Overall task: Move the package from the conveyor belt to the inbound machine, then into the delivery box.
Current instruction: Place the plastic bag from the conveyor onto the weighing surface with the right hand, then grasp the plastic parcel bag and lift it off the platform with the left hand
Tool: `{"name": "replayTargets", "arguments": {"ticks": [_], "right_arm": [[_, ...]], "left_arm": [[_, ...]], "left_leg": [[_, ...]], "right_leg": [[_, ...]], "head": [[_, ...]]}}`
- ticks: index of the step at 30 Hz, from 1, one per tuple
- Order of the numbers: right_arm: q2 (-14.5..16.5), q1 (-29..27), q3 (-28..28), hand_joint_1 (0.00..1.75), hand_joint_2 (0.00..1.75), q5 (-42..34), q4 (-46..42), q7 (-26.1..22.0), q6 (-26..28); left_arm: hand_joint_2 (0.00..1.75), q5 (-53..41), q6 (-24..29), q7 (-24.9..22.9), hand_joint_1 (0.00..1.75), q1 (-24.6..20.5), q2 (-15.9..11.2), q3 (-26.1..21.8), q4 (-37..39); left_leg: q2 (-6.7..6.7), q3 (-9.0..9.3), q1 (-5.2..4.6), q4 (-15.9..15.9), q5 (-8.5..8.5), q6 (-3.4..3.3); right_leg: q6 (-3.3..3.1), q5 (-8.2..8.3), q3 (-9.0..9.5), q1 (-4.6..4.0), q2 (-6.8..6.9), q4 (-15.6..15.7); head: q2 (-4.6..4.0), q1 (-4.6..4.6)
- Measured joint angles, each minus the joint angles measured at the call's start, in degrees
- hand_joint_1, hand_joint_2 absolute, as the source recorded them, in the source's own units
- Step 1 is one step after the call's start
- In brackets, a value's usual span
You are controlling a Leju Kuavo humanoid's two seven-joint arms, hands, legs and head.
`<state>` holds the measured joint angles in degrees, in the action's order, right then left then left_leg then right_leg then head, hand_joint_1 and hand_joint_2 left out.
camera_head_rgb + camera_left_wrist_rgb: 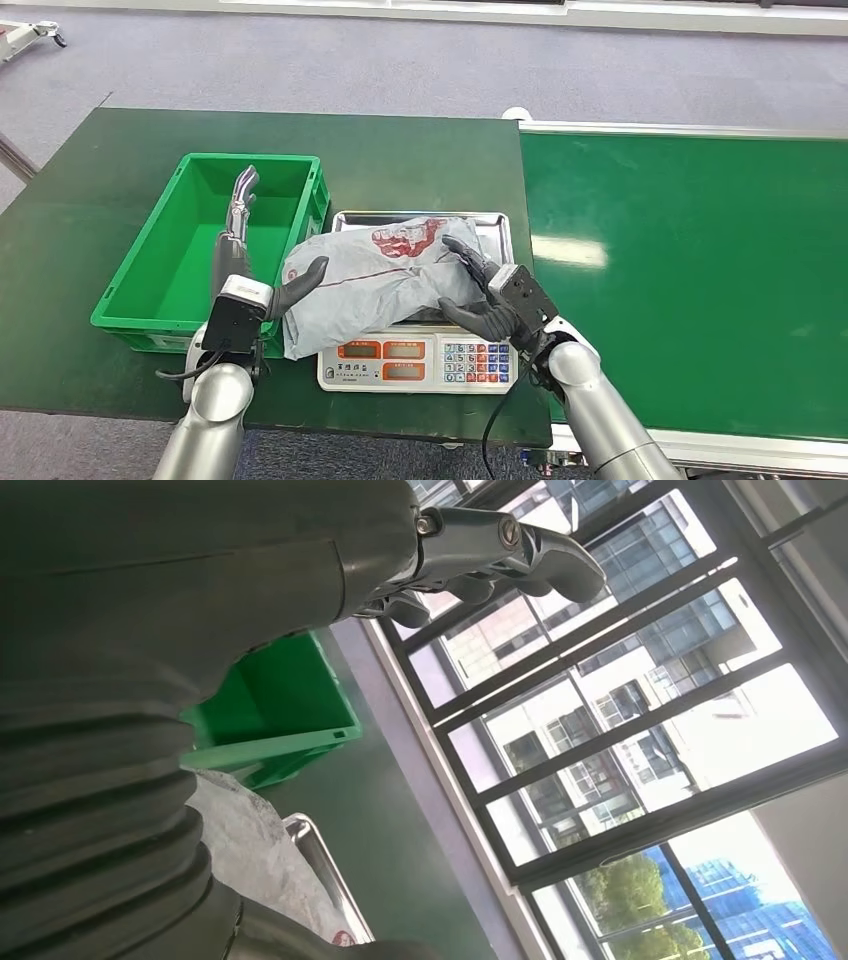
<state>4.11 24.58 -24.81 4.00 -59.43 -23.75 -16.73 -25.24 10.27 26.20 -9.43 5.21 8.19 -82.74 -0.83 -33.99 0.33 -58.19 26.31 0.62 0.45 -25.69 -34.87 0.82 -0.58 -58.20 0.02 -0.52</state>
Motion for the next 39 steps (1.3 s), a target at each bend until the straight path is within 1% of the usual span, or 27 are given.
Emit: {"name": "replayTargets", "arguments": {"ticks": [4,7,11,14,17,19,21,23,26,29,31,35,36,39], "right_arm": [[-0.2,-1.3,0.0,0.00,1.75,0.7,-2.2,1.1,0.9],[-0.5,-3.6,0.0,0.00,1.75,1.2,-6.0,1.7,1.9],[-1.2,-7.4,0.1,0.00,1.75,-1.4,-11.4,1.4,2.0],[-1.7,-9.5,1.0,0.00,1.75,-3.1,-13.6,0.7,2.0],[-2.0,-10.5,2.1,0.00,1.75,-5.0,-14.3,0.1,0.9],[-2.0,-10.6,3.1,0.00,1.75,-7.3,-14.3,-0.6,-1.5],[-2.0,-10.3,4.3,0.00,1.75,-9.9,-14.2,-1.5,-4.6],[-2.0,-10.0,5.3,0.00,1.75,-11.4,-13.9,-2.0,-6.7],[-2.0,-9.7,6.3,0.00,1.75,-11.9,-13.5,-2.3,-7.3],[-1.9,-9.6,7.0,0.00,1.75,-12.1,-13.3,-2.5,-8.5],[-1.6,-9.6,7.2,0.00,1.75,-12.3,-13.2,-2.6,-9.3],[-1.0,-9.7,7.7,0.00,1.75,-12.4,-13.3,-2.3,-10.1],[-0.9,-9.8,7.9,0.00,1.75,-12.5,-13.4,-2.1,-10.2],[-0.8,-10.0,8.2,0.00,1.75,-12.6,-13.7,-1.7,-10.2]], "left_arm": [[1.75,-0.7,0.1,-0.3,0.00,0.0,-0.1,0.1,0.1],[1.75,-3.3,0.1,-1.3,0.00,0.1,-0.3,0.1,0.0],[1.75,-7.1,-1.0,-2.8,0.00,0.0,-0.7,0.3,0.6],[1.75,-9.0,-2.0,-3.4,0.00,-0.4,-1.0,0.7,1.4],[1.75,-11.8,-3.7,-4.0,0.00,-1.2,-1.4,1.5,2.7],[1.75,-15.8,-5.5,-4.7,0.00,-2.5,-1.9,2.7,4.5],[1.75,-20.7,-7.2,-5.2,0.00,-4.5,-2.4,4.3,7.6],[1.75,-23.6,-8.1,-5.2,0.00,-6.7,-2.8,5.9,11.0],[1.75,-24.9,-8.5,-5.1,0.00,-9.0,-3.1,7.2,14.6],[1.75,-27.7,-11.0,-4.5,0.00,-12.1,-3.5,9.1,18.9],[1.75,-28.7,-14.1,-2.4,0.00,-15.2,-3.8,10.8,23.6],[1.75,-29.0,-24.2,4.9,0.00,-22.8,-4.5,15.4,35.3],[1.75,-29.0,-26.0,6.1,0.00,-24.7,-4.6,16.7,38.1],[1.75,-29.0,-28.0,7.4,0.00,-28.8,-4.8,19.4,43.9]], "left_leg": [[0.00,-0.01,0.00,0.0,0.00,0.00],[-0.01,-0.02,0.00,0.0,0.00,0.00],[0.00,-0.02,0.00,0.0,0.02,0.01],[0.00,-0.03,0.00,0.0,0.03,0.01],[0.00,-0.02,-0.01,0.0,0.02,0.01],[-0.01,-0.02,-0.01,0.0,0.01,0.00],[-0.03,-0.03,-0.01,0.0,-0.02,-0.01],[-0.01,-0.02,-0.01,0.0,-0.05,-0.02],[0.04,0.01,-0.01,0.0,-0.05,-0.01],[-0.04,-0.02,-0.01,0.0,-0.08,-0.02],[-0.08,-0.03,-0.01,0.0,-0.10,-0.02],[-0.06,-0.02,-0.01,0.0,-0.11,-0.02],[-0.06,-0.01,-0.01,0.0,-0.12,-0.02],[-0.06,0.02,-0.01,0.0,-0.12,-0.02]], "right_leg": [[0.00,0.00,-0.01,0.00,0.00,0.0],[0.00,-0.02,0.00,0.00,0.00,0.0],[-0.01,-0.03,-0.02,0.00,0.01,0.0],[-0.01,-0.03,-0.02,0.01,0.01,0.0],[0.00,-0.02,-0.02,0.01,0.01,0.0],[0.01,-0.01,-0.01,0.01,0.02,0.0],[0.01,0.03,0.01,0.01,0.03,0.0],[-0.01,0.07,0.03,0.01,0.02,0.0],[-0.02,0.10,0.01,0.01,-0.06,0.0],[-0.01,0.10,0.00,0.01,0.00,0.0],[-0.01,0.10,0.01,0.01,0.04,0.0],[-0.02,0.12,0.02,0.01,0.03,0.0],[-0.02,0.13,0.04,0.01,0.03,0.0],[-0.01,0.14,0.08,0.01,0.03,0.0]], "head": [[0.00,0.00],[0.00,0.00],[0.00,0.00],[0.00,0.00],[0.00,-0.01],[0.00,0.00],[0.00,0.00],[0.00,0.00],[0.00,-0.01],[0.00,-0.01],[0.00,0.00],[0.00,0.00],[0.00,0.00],[0.00,0.00]]}}
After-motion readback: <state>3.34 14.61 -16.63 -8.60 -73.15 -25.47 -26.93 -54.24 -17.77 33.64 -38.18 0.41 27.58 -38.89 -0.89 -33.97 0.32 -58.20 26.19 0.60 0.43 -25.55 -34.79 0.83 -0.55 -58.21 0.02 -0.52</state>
